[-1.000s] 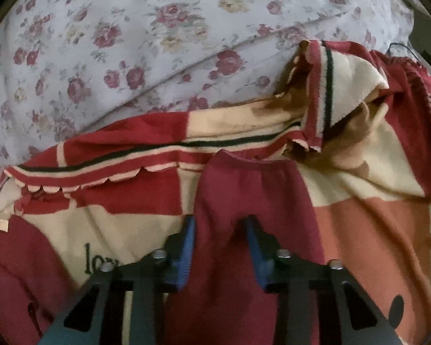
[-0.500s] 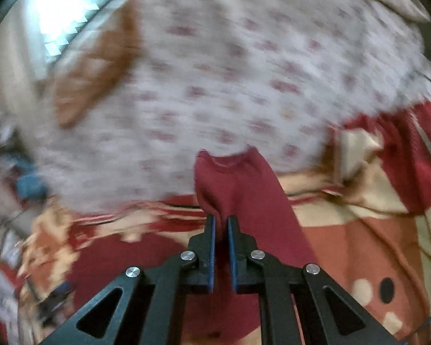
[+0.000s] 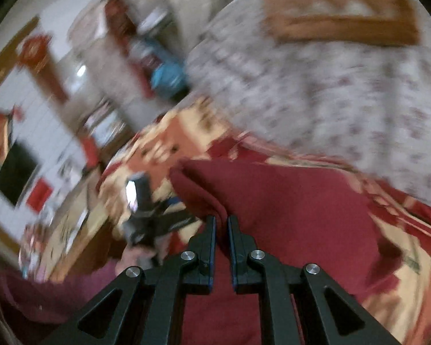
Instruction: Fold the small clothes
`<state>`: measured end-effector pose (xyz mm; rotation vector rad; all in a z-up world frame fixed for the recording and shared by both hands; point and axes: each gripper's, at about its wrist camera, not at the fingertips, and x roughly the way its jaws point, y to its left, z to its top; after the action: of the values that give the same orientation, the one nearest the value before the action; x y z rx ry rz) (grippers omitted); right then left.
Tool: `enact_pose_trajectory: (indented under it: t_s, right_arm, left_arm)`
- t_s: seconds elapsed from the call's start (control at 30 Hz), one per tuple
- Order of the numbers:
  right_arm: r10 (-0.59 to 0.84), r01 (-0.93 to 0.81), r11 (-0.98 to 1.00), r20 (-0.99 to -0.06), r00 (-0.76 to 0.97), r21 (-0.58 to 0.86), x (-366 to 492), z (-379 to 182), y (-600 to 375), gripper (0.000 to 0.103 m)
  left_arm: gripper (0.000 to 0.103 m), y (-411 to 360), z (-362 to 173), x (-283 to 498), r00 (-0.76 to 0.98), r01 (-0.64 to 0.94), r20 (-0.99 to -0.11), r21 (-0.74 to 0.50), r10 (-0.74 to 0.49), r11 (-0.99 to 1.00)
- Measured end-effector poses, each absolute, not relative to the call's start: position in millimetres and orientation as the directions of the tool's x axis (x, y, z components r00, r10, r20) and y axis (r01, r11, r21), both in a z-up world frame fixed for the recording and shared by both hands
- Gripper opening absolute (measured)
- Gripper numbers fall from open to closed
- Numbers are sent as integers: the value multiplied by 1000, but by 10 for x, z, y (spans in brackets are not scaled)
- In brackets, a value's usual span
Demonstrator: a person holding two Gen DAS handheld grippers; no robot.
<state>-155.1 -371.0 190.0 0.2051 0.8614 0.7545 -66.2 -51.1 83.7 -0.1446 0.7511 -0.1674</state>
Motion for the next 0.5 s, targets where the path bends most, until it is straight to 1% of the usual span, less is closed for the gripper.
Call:
enact_pose_trajectory:
  t_s: [0.07, 0.17, 0.3, 0.5]
  right_arm:
    - [667, -563, 714, -649, 367, 416, -1507, 1821, -3400, 7]
    - [629, -573, 726, -705, 329, 380, -1331, 1653, -3145, 7]
    - [556, -558, 764, -770, 313, 324, -887, 1399, -3009, 7]
    - [489, -499, 806, -833, 260, 318, -165, 778, -2895, 7]
  left_arm:
    - [80, -435, 873, -664, 726, 85, -656, -211, -205, 974]
    - [80, -359, 911, -665, 736, 74, -643, -233, -211, 970]
    - [80, -304, 921, -639, 736, 67, -641, -253, -219, 965]
    - [80, -296, 918, -596, 732, 68, -646, -246, -216, 967]
